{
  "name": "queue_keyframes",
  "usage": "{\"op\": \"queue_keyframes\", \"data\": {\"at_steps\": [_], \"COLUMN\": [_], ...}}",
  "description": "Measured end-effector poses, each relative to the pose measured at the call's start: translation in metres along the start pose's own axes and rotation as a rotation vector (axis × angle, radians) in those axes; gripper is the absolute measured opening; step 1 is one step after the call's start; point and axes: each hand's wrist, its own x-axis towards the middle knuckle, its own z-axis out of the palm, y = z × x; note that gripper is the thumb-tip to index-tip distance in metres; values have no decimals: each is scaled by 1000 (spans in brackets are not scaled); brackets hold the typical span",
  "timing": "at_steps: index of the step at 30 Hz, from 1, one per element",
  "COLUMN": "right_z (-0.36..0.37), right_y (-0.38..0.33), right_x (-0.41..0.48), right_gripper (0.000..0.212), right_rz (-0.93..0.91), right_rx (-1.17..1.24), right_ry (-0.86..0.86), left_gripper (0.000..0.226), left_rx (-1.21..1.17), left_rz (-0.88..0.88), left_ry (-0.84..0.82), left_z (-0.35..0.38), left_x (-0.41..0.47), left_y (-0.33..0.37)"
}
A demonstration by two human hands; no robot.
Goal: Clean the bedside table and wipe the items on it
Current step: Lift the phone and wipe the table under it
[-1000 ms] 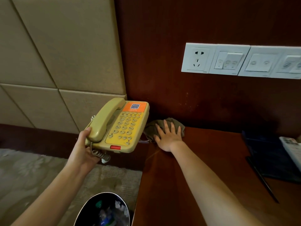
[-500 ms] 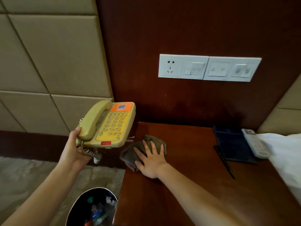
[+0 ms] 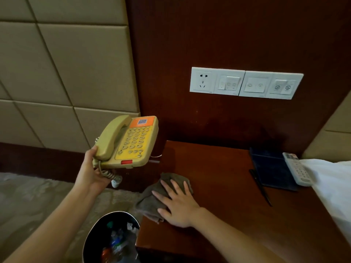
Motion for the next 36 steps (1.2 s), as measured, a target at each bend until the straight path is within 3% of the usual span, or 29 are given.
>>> {"op": "queue_keyframes", "data": {"at_steps": [11, 16, 25, 36], "right_z": [-54, -70, -67, -31], "right_y": [102, 107, 79, 27], "right_x": [102, 148, 172, 89], "right_gripper": [55, 55, 55, 53], "right_rz": [326, 407, 361, 195], "right_rx": [-6, 0, -43, -18], "right_ry": [72, 95, 119, 99], "left_gripper": [39, 34, 38, 48], "left_rx": [121, 135, 180, 128], "left_rz": [22, 61, 95, 44], "left_ry": [-15, -39, -43, -51], "left_z": [-14, -20, -27, -8], "left_x": [66, 91, 97, 44], "left_y": [-4, -1, 6, 13]}}
